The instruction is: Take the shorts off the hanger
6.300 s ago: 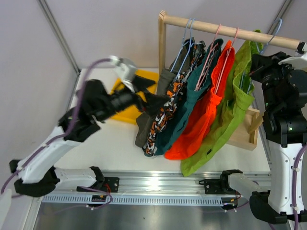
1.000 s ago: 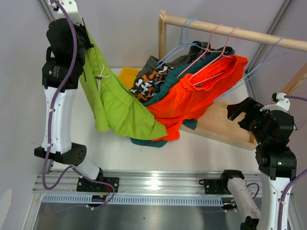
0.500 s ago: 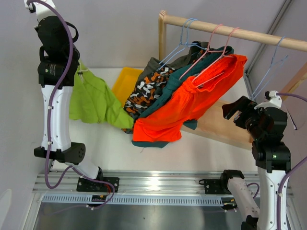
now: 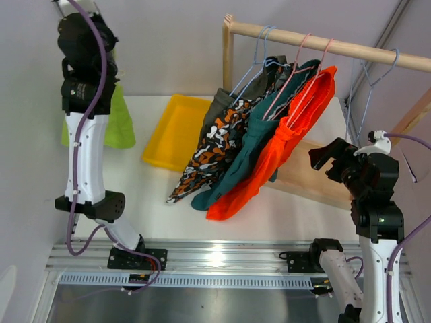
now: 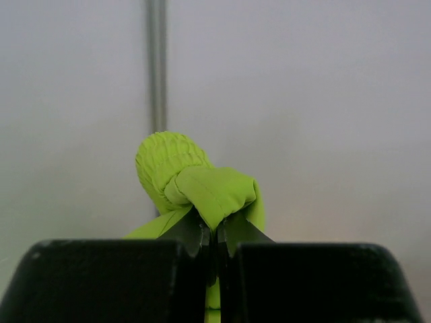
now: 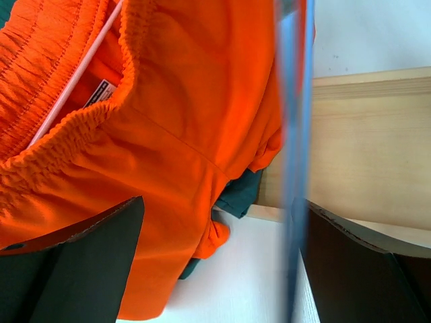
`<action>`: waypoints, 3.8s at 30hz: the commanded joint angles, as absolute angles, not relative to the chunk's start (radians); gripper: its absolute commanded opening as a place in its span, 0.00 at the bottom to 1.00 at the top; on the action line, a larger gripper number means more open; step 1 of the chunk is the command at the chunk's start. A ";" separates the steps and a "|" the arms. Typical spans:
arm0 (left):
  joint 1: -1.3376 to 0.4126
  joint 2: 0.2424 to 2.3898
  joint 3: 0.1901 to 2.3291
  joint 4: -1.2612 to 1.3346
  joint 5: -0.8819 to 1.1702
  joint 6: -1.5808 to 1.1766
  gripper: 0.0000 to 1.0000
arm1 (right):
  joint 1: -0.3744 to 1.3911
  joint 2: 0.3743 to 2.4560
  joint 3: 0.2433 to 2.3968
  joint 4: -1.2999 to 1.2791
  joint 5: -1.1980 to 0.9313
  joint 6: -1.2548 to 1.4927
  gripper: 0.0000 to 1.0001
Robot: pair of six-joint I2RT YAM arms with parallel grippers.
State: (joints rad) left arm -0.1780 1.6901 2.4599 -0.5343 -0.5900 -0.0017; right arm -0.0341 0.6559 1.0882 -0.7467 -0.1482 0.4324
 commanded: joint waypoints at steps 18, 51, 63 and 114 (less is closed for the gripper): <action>-0.357 1.792 2.235 -0.232 -0.494 0.012 0.00 | -0.029 0.581 1.071 -0.795 -0.127 0.396 0.99; -0.446 1.059 1.376 -0.466 -0.126 -0.167 0.99 | -0.022 0.879 1.445 -0.408 -0.419 0.522 0.99; -0.453 0.723 0.964 -0.476 -0.121 -0.132 0.99 | 0.121 1.094 1.569 -0.386 -0.279 0.491 0.97; -0.454 0.629 0.758 -0.397 -0.071 -0.153 0.99 | 0.242 1.141 1.678 -0.526 -0.130 0.514 0.91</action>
